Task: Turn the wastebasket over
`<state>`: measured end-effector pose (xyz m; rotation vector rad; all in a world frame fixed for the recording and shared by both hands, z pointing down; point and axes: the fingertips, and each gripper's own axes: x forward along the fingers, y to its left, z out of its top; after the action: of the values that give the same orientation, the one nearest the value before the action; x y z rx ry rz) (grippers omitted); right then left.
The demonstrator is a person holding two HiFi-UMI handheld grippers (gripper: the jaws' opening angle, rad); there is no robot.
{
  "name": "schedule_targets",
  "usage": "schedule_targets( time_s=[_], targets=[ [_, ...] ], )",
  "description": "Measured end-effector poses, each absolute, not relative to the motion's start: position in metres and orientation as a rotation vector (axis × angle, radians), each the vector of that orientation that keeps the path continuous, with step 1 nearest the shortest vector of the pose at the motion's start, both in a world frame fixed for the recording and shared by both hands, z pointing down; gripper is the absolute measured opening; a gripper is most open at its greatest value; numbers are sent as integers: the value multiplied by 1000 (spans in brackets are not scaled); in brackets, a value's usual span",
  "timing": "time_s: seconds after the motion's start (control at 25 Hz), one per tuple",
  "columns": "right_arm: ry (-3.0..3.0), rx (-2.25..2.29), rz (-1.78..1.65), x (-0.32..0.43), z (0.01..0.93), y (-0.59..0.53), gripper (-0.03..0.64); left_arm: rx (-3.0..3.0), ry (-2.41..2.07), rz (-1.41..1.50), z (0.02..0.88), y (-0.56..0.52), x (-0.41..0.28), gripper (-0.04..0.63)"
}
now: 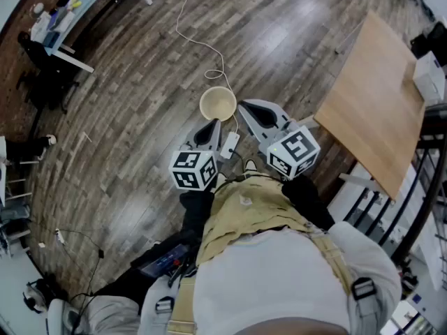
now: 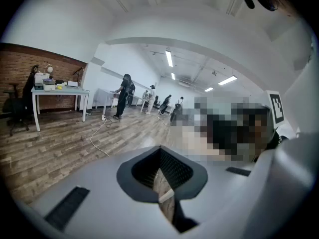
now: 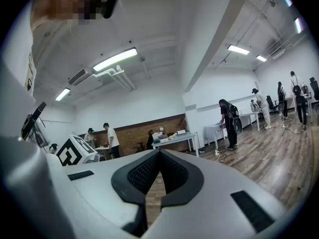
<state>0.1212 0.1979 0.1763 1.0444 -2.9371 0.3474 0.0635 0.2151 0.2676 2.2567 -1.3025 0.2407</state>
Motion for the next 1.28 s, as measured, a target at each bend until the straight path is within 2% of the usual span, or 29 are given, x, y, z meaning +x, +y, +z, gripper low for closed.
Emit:
schedule_targets(
  time_s=[1.28],
  targets=[
    [-2915,1005,406,132,198,174,21,2222,-1279,250,287,193,81,2]
  ],
)
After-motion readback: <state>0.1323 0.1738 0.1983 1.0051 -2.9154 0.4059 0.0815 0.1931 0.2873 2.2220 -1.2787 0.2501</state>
